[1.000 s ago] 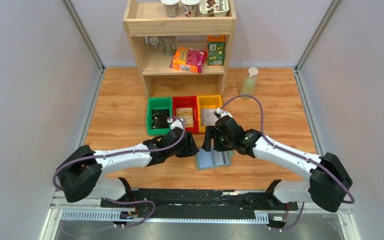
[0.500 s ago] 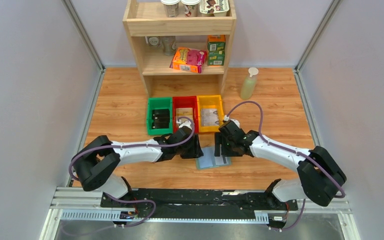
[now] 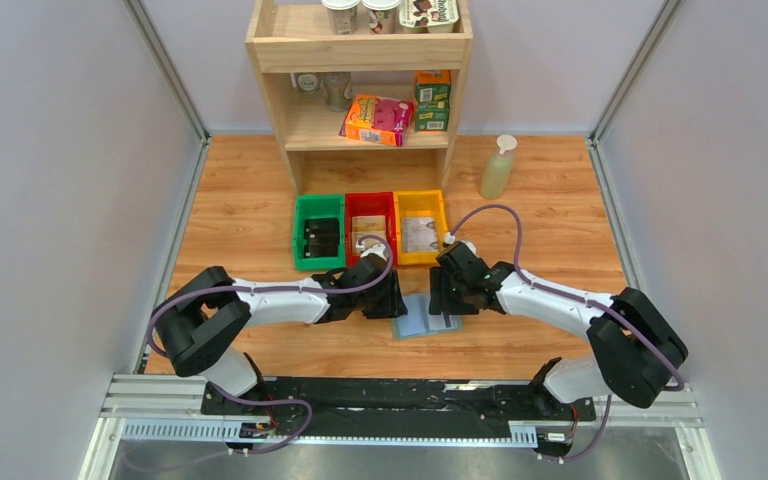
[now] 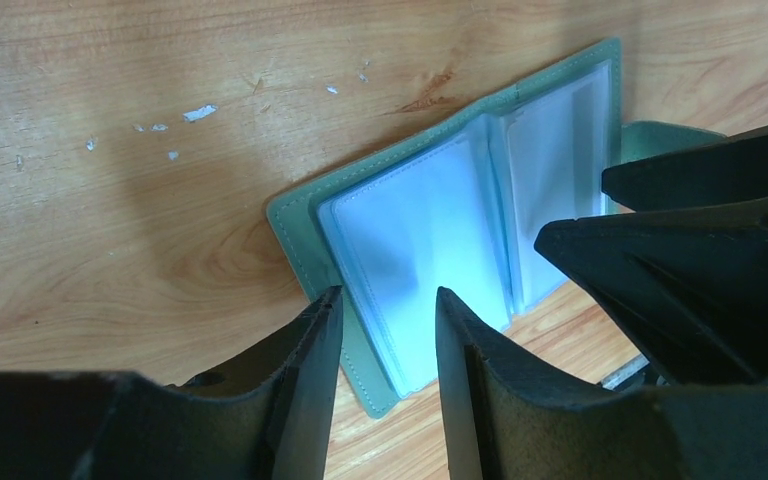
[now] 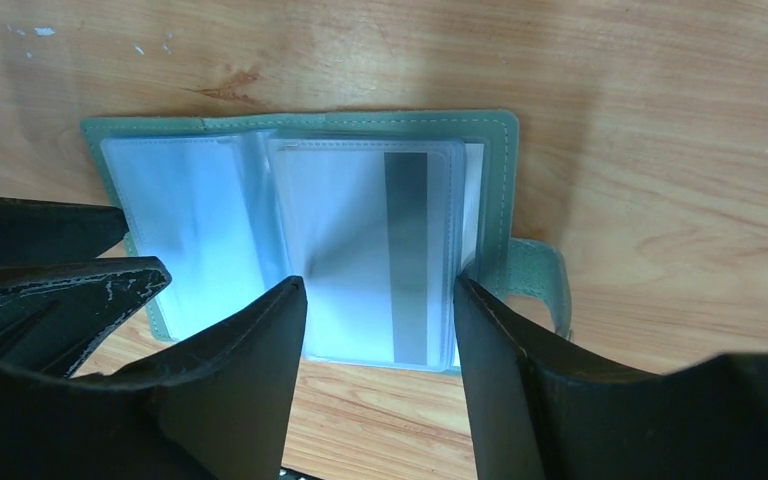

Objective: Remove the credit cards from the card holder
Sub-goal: Remove the credit card from the card holder.

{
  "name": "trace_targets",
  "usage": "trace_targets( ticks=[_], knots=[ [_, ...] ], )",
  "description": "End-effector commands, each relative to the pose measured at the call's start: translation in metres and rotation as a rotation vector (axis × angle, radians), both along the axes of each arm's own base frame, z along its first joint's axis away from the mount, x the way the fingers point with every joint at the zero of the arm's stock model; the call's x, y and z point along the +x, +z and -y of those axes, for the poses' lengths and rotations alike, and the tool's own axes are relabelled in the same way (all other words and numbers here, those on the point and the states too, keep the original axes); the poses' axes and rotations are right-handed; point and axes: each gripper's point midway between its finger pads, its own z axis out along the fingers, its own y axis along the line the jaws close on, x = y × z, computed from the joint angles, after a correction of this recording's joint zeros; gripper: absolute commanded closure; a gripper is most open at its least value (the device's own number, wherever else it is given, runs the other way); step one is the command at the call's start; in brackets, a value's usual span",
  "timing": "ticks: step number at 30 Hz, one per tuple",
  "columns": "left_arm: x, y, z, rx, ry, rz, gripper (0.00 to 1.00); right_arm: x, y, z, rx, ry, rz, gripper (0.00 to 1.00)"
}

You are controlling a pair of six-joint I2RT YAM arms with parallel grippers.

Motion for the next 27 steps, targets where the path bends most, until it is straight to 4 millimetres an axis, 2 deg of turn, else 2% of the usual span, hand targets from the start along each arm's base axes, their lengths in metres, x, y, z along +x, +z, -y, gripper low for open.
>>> trace_targets(
  ticks=[1, 8, 15, 21, 27],
  knots=[
    [0.004, 0.009, 0.014, -0.044, -0.009, 0.014, 0.54, 0.003, 0.013, -0.017, 0.09, 0.039, 0.025, 0.41],
    [0.001, 0.008, 0.017, -0.053, -0.023, -0.002, 0.55, 0.005, 0.043, -0.026, 0.175, 0.048, 0.075, 0.41],
    [0.001, 0.009, 0.016, -0.056, -0.023, 0.0, 0.56, 0.0, 0.051, -0.034, 0.222, 0.074, 0.065, 0.39],
    [0.001, 0.01, 0.016, -0.06, -0.02, 0.005, 0.57, -0.001, 0.069, -0.045, 0.284, 0.109, 0.093, 0.39],
    [0.001, 0.013, 0.016, -0.068, -0.022, 0.009, 0.56, -0.006, 0.078, -0.055, 0.33, 0.149, 0.095, 0.36]
  ],
)
